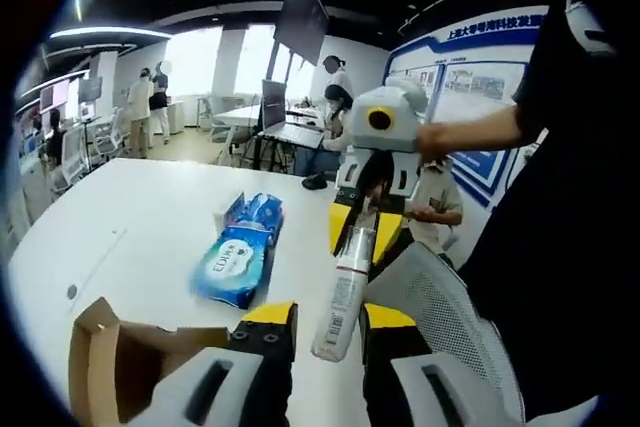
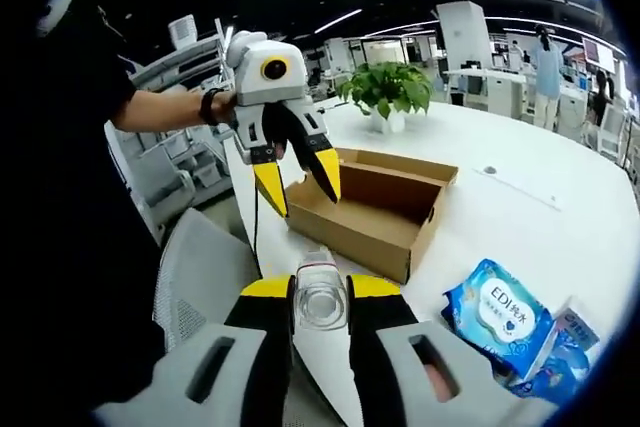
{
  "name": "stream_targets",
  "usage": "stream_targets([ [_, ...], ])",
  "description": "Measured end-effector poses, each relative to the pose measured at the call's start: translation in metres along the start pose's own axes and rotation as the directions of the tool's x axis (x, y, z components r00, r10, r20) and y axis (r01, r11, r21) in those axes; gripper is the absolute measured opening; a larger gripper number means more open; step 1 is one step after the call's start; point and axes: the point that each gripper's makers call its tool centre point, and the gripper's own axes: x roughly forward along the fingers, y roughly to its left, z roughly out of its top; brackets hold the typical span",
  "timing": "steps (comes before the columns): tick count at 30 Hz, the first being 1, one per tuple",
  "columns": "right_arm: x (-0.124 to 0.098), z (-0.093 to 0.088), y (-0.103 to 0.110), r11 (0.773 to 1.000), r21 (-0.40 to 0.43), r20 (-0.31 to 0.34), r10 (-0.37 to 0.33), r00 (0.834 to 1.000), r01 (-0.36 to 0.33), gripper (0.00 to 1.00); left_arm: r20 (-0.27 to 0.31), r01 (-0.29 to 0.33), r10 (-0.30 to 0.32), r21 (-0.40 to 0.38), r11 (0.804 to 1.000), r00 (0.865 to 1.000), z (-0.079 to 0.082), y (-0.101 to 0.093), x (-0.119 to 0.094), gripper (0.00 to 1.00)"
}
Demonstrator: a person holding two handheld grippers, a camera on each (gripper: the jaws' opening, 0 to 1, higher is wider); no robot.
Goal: Operate the shoe box by opening the lid, removing the specified soft item, and placing it in the target area until the item is outside and the box remains undamaged.
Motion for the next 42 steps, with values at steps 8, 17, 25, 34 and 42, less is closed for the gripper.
stream_targets([
  [8, -0.004, -0.027, -0.014, 0.999, -0.039, -0.137, -0.01, 0.991, 0.004, 0.17, 0.006, -0.044, 0.045, -0.056, 0.997, 0.999, -0.017, 0.001, -0.005, 0.24],
  [17, -0.021, -0.042, -0.041, 0.993, -0.122, -0.269, -0.031, 0.963, -0.002, 0.17, 0.001, -0.118, 0.119, -0.102, 0.988, 0.993, -0.038, 0.004, -0.007, 0.25],
  [25, -0.033, -0.047, -0.069, 0.982, -0.19, -0.348, -0.061, 0.935, -0.007, 0.17, 0.024, -0.183, 0.19, -0.173, 0.968, 0.982, -0.052, 0.009, -0.013, 0.29],
  [34, -0.041, -0.034, -0.097, 0.966, -0.257, -0.407, -0.093, 0.909, -0.017, 0.17, 0.036, -0.262, 0.277, -0.231, 0.937, 0.96, -0.065, 0.014, -0.02, 0.39],
  [42, -0.044, -0.024, -0.123, 0.957, -0.289, -0.434, -0.11, 0.894, -0.023, 0.17, 0.026, -0.353, 0.376, -0.291, 0.889, 0.926, -0.083, 0.02, -0.032, 0.45],
])
